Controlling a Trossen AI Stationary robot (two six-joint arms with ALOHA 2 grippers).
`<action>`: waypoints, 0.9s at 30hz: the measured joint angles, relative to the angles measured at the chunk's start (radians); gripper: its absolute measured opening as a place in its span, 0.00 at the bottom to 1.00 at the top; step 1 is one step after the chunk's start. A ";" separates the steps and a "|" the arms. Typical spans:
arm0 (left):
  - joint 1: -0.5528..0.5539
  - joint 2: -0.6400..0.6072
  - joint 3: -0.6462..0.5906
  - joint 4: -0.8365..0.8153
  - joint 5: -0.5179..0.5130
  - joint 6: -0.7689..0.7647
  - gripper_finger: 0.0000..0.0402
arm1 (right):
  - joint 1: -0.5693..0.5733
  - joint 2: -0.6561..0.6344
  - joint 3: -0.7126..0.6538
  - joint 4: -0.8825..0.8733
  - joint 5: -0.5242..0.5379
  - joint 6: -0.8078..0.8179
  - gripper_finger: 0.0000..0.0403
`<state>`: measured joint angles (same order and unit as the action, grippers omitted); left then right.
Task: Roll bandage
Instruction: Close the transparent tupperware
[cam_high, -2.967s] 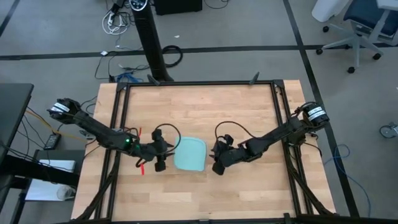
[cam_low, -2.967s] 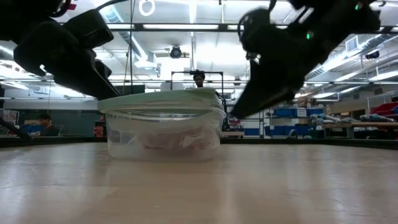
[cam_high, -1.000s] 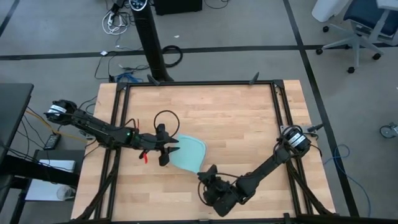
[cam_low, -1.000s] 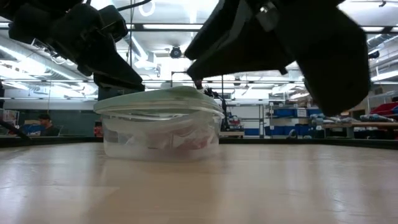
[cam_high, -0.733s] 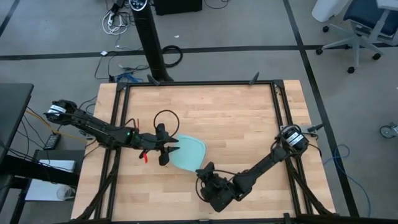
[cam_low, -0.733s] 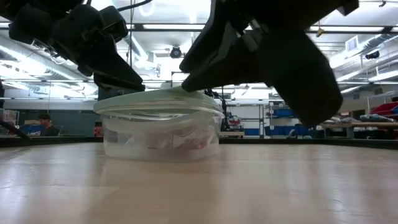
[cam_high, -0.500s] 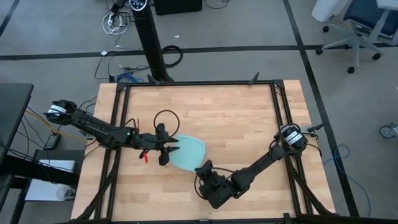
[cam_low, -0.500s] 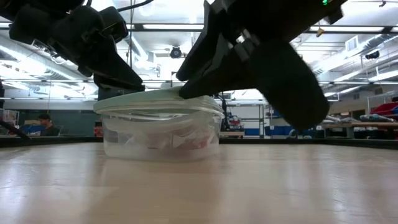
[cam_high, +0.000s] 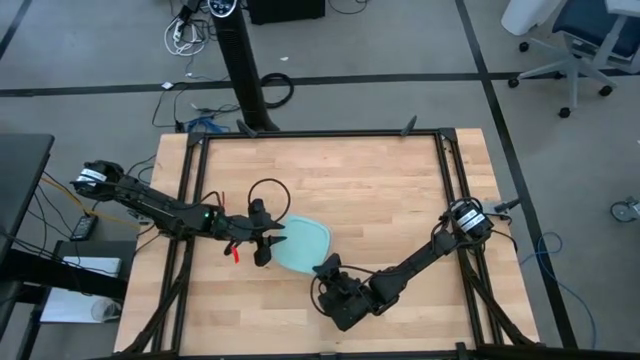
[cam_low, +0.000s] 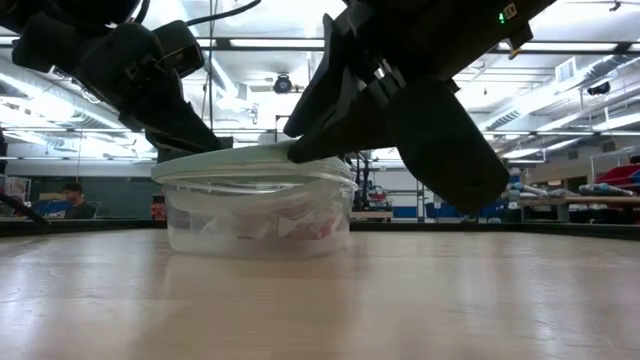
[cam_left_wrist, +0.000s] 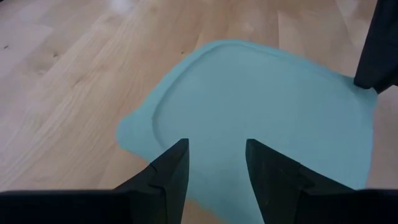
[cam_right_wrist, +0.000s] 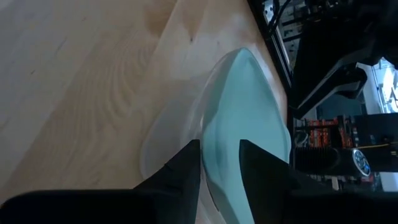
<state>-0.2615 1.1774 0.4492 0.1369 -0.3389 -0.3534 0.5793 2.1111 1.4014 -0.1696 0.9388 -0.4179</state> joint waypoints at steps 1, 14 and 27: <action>0.000 0.000 0.000 0.000 0.000 0.000 0.40 | 0.000 0.000 0.000 0.000 0.001 0.000 0.25; 0.000 0.000 0.000 -0.001 0.000 0.005 0.40 | 0.000 0.000 0.000 -0.013 0.034 0.040 0.02; 0.000 0.000 0.000 -0.001 -0.002 0.006 0.40 | 0.010 -0.004 -0.001 -0.008 0.097 -0.077 0.01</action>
<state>-0.2617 1.1774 0.4488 0.1356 -0.3408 -0.3470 0.5892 2.1073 1.4006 -0.1780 1.0359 -0.4953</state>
